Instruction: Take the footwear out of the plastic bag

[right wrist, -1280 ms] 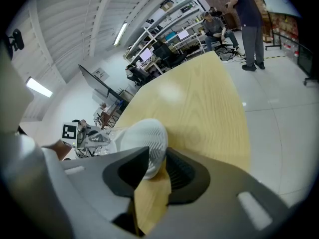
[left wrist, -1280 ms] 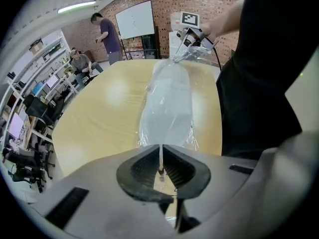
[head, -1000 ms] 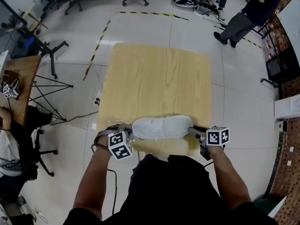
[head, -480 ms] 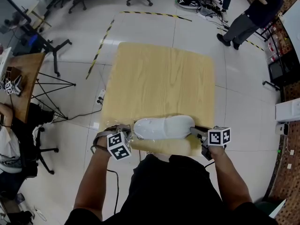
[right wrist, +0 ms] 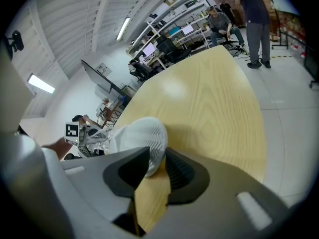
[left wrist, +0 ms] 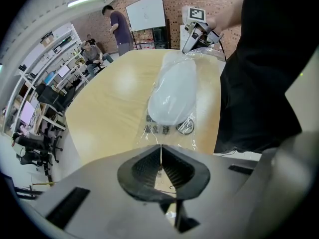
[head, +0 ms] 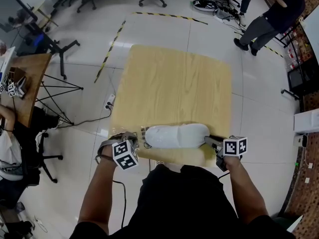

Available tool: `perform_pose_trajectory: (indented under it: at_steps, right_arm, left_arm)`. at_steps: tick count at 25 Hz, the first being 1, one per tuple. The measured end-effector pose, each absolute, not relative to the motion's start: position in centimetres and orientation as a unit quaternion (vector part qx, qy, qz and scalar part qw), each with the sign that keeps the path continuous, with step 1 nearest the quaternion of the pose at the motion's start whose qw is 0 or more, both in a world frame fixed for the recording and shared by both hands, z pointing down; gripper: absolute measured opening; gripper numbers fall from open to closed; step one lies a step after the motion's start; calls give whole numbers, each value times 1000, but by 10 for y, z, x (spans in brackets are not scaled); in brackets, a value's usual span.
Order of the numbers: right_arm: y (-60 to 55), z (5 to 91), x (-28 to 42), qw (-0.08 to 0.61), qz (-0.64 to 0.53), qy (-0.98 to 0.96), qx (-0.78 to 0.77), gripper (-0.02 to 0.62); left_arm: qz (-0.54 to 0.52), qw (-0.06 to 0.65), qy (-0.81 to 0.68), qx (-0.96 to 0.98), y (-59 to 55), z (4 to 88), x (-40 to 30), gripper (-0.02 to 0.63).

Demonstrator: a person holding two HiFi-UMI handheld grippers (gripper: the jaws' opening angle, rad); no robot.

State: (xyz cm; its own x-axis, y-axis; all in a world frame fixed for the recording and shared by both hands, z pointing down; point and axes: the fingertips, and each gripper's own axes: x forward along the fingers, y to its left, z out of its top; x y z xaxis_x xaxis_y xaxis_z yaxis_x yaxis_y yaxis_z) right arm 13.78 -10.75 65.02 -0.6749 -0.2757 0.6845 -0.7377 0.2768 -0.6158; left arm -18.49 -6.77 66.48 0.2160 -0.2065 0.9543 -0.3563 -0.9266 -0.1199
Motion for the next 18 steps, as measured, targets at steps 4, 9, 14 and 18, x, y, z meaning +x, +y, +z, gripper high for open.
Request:
perform_pose_trajectory:
  at_steps: [4, 9, 14, 18]
  right_arm:
    - [-108, 650, 136, 231, 502, -765, 331, 101]
    - [-110, 651, 134, 228, 501, -766, 333, 101]
    - [-109, 650, 135, 226, 500, -765, 337, 102]
    - [-110, 650, 135, 227, 499, -765, 340, 101]
  left_arm:
    - [602, 67, -186, 774, -67, 664, -194, 14]
    - [609, 73, -198, 765, -66, 664, -207, 12]
    - [613, 74, -209, 759, -63, 663, -218, 11]
    - [616, 78, -218, 753, -62, 662, -229, 11]
